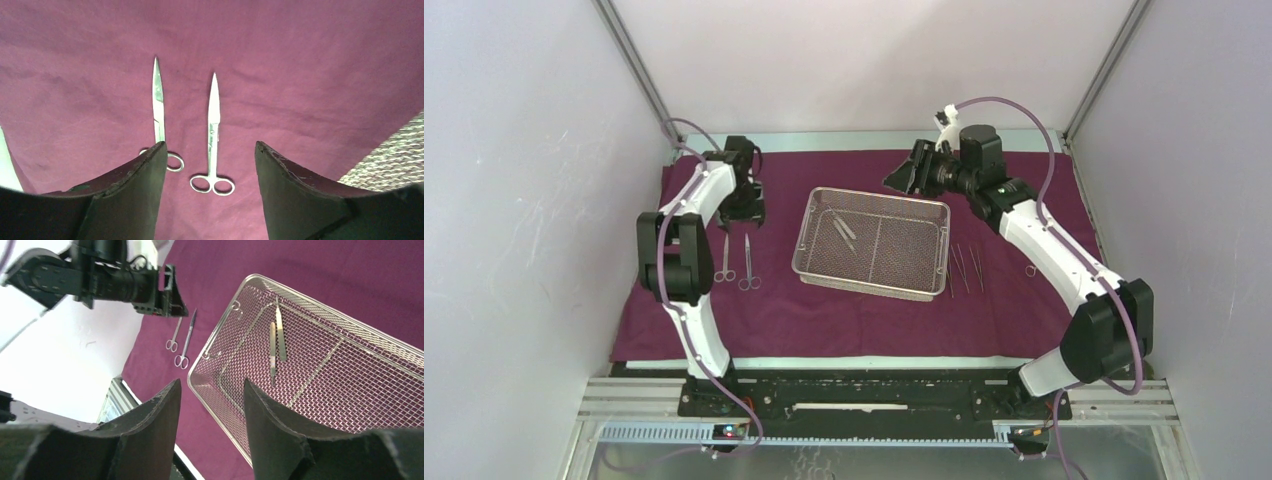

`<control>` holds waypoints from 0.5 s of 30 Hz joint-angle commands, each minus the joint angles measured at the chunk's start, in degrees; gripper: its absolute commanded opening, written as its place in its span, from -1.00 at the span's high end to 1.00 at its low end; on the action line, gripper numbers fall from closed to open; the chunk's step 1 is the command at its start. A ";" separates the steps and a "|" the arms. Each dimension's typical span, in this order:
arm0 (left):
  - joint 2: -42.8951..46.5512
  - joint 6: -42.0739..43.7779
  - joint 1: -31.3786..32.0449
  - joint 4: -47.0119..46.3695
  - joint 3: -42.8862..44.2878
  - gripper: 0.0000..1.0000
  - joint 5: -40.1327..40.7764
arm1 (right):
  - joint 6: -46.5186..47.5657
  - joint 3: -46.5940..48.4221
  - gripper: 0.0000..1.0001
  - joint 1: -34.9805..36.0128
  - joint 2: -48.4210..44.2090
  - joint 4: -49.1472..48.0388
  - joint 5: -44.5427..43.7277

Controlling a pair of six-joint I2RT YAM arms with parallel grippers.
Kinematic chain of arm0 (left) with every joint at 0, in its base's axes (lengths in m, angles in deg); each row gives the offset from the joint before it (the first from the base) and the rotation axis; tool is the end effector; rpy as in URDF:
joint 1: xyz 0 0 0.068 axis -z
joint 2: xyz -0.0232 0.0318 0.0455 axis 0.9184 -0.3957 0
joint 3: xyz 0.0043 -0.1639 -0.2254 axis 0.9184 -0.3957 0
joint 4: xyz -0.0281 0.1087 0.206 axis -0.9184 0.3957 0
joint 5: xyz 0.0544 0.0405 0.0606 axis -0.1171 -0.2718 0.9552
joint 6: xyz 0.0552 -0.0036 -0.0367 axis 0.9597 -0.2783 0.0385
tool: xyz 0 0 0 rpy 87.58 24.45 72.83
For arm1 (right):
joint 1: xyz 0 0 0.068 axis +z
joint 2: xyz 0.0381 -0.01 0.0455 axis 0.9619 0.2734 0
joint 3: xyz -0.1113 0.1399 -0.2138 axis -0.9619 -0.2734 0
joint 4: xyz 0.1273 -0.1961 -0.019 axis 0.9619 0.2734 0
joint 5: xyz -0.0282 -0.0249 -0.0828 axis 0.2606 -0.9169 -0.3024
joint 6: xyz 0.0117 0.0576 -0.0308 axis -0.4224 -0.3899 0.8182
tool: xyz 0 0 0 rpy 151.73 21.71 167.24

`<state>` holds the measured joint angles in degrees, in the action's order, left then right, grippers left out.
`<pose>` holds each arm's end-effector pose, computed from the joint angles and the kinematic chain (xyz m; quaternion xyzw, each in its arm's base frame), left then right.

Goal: Open and lay out the surgical kit
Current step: Place the medical item in the surgical kit.

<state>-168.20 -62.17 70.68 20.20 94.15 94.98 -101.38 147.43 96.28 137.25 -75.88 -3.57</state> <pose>0.3700 -0.0145 0.2137 -0.0959 0.9832 0.0892 0.1275 0.2981 0.1474 0.3590 -0.0803 0.8104 0.4140 0.4067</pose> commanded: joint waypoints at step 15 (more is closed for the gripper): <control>22.11 -12.48 2.38 -14.91 -8.06 -1.00 -17.03 | 13.14 15.41 -0.21 7.43 18.15 11.68 -16.65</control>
<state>-152.00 -69.64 73.02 13.82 92.25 84.07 -92.42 158.05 101.31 151.94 -66.90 -14.28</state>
